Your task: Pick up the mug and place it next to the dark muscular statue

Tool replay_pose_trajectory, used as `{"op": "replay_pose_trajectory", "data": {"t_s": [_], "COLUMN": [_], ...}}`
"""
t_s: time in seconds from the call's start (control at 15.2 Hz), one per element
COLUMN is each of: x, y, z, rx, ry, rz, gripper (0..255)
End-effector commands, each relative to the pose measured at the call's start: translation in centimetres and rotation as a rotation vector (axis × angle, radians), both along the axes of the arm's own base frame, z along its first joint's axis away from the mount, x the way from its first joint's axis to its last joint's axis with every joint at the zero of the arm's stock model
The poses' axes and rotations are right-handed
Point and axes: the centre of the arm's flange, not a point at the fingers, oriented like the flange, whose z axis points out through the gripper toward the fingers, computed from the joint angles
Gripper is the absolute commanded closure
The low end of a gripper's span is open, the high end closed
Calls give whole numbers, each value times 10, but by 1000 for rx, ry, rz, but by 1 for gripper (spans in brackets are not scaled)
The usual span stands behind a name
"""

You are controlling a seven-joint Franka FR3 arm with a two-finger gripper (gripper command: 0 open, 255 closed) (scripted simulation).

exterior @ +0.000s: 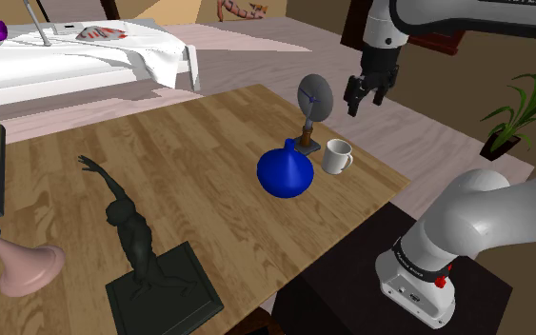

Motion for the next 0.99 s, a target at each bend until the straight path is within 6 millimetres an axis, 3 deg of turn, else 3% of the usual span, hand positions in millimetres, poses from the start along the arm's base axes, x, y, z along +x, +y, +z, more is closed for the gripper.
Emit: {"op": "replay_pose_trajectory", "data": {"t_s": [0.0, 0.92], "x": [0, 70], "y": [0, -33], "z": [0, -168], "rx": [0, 41], "ry": [0, -20], "rz": [0, -122], "gripper": [0, 0]}}
